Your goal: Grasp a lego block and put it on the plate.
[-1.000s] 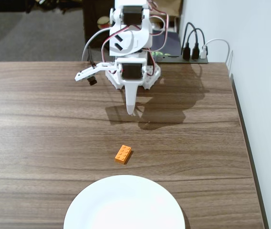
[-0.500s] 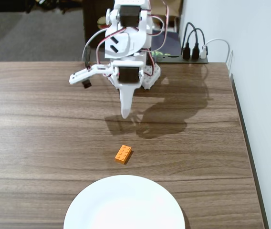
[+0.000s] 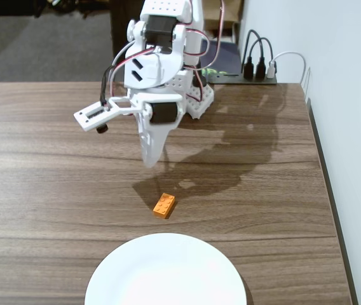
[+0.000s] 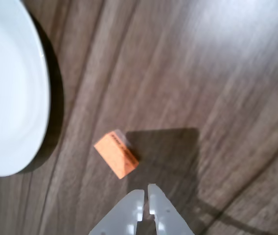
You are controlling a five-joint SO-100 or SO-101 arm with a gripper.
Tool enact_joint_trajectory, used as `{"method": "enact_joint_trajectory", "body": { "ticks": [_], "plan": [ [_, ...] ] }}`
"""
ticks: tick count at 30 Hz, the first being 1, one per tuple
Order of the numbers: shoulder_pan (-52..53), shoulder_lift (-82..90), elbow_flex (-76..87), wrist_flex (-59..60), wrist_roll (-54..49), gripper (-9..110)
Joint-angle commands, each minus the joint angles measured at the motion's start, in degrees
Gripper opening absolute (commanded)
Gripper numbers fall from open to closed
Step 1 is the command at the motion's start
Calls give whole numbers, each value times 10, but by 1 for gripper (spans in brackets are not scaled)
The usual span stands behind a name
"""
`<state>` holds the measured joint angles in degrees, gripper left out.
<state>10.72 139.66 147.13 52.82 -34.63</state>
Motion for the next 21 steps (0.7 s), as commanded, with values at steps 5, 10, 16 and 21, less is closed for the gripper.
{"method": "enact_joint_trajectory", "body": {
  "ticks": [5, 10, 16, 21],
  "plan": [
    [34, -93, -95, -2, -90, 1],
    [33, -166, -135, -14, -159, 1],
    [14, -265, -219, 1, -185, 1],
    [-16, -316, -263, 33, -215, 1]
  ]
}}
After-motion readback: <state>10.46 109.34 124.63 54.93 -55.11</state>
